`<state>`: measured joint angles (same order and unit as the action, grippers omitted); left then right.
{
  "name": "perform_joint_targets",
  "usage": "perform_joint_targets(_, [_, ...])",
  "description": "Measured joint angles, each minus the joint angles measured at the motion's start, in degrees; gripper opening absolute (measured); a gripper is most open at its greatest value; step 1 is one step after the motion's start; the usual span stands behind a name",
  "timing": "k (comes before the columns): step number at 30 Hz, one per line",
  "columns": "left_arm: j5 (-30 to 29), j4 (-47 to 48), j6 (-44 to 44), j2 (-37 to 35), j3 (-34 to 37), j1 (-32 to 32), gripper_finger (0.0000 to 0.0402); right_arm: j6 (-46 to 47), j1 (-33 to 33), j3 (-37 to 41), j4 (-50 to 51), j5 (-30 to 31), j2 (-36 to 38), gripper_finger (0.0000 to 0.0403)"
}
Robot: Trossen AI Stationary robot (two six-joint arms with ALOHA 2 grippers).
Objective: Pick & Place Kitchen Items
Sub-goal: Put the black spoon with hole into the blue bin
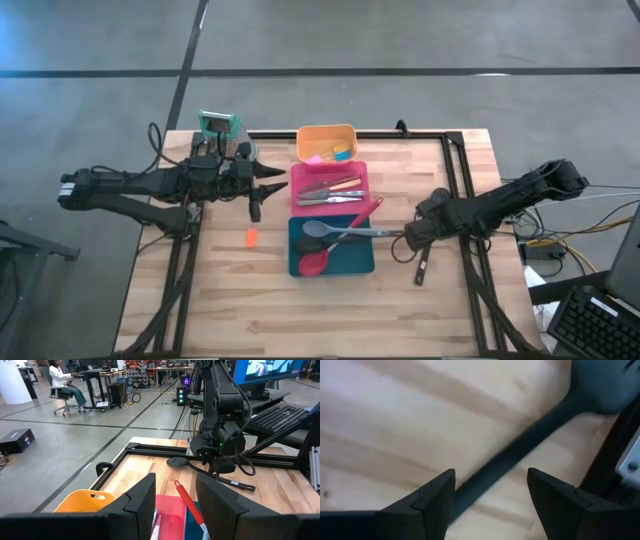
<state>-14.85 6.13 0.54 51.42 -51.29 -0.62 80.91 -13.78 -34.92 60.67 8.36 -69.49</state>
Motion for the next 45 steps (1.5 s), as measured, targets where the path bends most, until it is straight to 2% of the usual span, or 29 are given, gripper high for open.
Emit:
perform_joint_targets(8, [0.0,-0.02,-0.02,0.0,0.0,0.0,0.0145,0.11,-0.85,0.08,-1.2,-6.45,0.02,0.0216])
perform_joint_targets(15, [0.0,0.09,-0.02,0.0,0.0,0.0,0.0145,4.43,-6.13,3.39,-14.28,-9.34,-0.39,0.0207])
perform_joint_targets(26, [0.37,0.15,0.94,0.0,0.0,0.0,0.0145,15.96,-15.88,3.35,-15.61,-11.38,-1.35,0.021])
perform_joint_targets(31, [0.37,0.15,1.14,0.0,0.0,0.0,0.0145,17.99,-17.61,3.33,-24.28,-9.67,-4.86,0.0207])
perform_joint_targets(34, [0.42,0.15,1.21,0.0,0.0,0.0,0.0145,17.86,-17.55,2.95,-26.05,-10.53,-8.74,0.02])
perform_joint_targets(39, [0.68,0.4,1.51,0.02,0.0,0.0,0.0145,16.16,-17.93,0.46,-25.43,-13.4,-14.91,0.019])
perform_joint_targets(45, [0.68,0.43,1.69,0.05,-0.02,0.0,0.0145,15.58,-20.8,-4.15,-21.67,-13.51,-15.76,0.0189])
